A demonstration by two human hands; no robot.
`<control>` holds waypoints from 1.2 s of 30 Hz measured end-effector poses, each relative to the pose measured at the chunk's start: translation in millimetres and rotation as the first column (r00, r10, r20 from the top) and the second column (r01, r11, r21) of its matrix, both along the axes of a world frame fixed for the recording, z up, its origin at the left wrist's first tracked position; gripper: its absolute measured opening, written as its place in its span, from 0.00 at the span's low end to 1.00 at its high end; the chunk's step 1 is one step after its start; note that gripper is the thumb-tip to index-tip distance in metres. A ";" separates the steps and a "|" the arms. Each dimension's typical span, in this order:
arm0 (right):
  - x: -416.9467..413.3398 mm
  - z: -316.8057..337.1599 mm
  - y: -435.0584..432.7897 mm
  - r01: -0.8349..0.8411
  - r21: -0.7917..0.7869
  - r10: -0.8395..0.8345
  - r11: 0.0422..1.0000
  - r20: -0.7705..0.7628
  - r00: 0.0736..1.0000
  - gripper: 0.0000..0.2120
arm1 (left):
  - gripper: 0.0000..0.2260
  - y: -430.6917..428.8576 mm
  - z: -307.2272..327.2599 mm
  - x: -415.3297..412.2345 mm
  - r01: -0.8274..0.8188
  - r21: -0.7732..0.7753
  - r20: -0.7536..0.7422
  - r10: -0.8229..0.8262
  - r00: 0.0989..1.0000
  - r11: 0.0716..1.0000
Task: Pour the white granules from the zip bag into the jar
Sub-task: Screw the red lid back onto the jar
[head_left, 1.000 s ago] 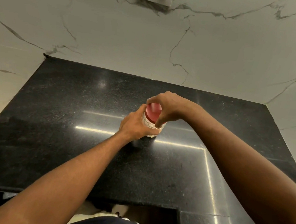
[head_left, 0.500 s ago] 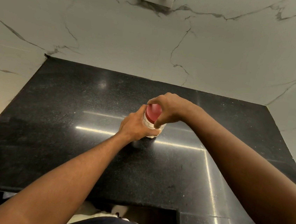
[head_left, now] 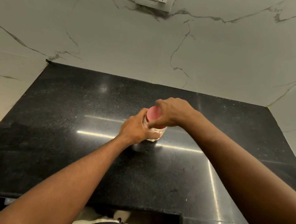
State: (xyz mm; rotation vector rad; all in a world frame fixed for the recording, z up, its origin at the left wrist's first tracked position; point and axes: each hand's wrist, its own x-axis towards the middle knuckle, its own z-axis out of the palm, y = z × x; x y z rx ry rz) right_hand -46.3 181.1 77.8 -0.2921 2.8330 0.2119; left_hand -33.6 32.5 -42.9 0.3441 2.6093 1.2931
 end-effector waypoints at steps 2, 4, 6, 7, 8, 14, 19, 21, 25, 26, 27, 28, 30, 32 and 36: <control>3.9 7.0 3.9 -0.141 -0.067 0.149 0.988 0.129 0.980 0.46 | 0.48 -0.1 -0.7 0.9 -0.001 -0.002 -0.009 0.001 1.000 1.000; 6.0 8.5 3.9 -0.192 -0.061 0.197 0.980 0.107 0.974 0.44 | 0.48 -0.1 -0.4 2.1 -0.018 0.011 -0.014 0.018 1.000 1.000; 2.5 5.5 3.4 -0.126 -0.077 0.128 0.989 0.028 0.991 0.38 | 0.46 1.0 -0.5 3.3 -0.017 0.006 -0.022 0.017 1.000 1.000; 1.3 4.2 1.1 -0.064 -0.084 0.063 0.994 -0.013 0.998 0.35 | 0.44 1.0 -0.4 3.3 -0.015 0.006 -0.022 0.015 1.000 1.000; 1.1 2.8 -2.3 0.011 -0.077 -0.015 0.997 -0.056 0.998 0.33 | 0.44 0.8 -0.4 3.5 -0.015 0.010 -0.014 0.015 1.000 1.000; -2.3 6.9 1.5 0.021 -0.023 -0.023 0.999 -0.088 0.996 0.32 | 0.42 -0.7 1.4 2.2 -0.021 0.002 0.009 0.021 1.000 1.000; 5.4 5.7 -3.9 -0.218 -0.134 0.229 0.967 0.078 0.970 0.35 | 0.48 1.1 -0.9 3.1 -0.049 -0.041 -0.028 0.048 0.998 0.998; 2.5 -0.3 -2.7 -0.171 -0.150 0.171 0.974 -0.014 0.985 0.32 | 0.47 1.6 -1.4 3.5 -0.040 -0.048 -0.041 0.038 0.998 0.998; -3.5 -4.1 -10.4 0.088 -0.116 -0.102 0.989 -0.125 0.987 0.33 | 0.43 -0.2 2.7 5.0 -0.023 -0.014 -0.035 0.023 0.999 1.000; -4.3 -7.5 -11.2 0.131 -0.095 -0.145 0.987 -0.158 0.977 0.34 | 0.44 -0.9 3.7 5.2 -0.021 -0.008 -0.034 0.021 0.999 1.000; -5.6 -10.0 -10.7 0.145 -0.073 -0.156 0.987 -0.175 0.972 0.34 | 0.44 -1.5 4.6 5.1 -0.023 -0.010 -0.033 0.022 0.999 1.000; -6.5 -10.7 -9.3 0.130 -0.068 -0.139 0.989 -0.157 0.978 0.33 | 0.44 -1.8 4.9 4.8 -0.023 -0.016 -0.029 0.023 0.999 1.000; -6.6 -7.7 -3.5 0.024 -0.091 -0.023 0.996 0.011 1.000 0.31 | 0.45 -2.0 4.5 4.0 -0.018 -0.039 -0.039 0.017 0.999 0.999; -3.7 -4.1 1.4 -0.096 -0.090 0.107 0.991 0.129 0.986 0.41 | 0.49 -1.5 3.6 3.6 -0.015 -0.057 -0.054 0.012 0.998 0.998; -1.8 -8.6 9.1 -0.102 -0.167 0.107 0.981 0.025 0.994 0.42 | 0.47 -1.1 3.2 3.8 -0.007 -0.048 -0.094 0.002 0.996 0.999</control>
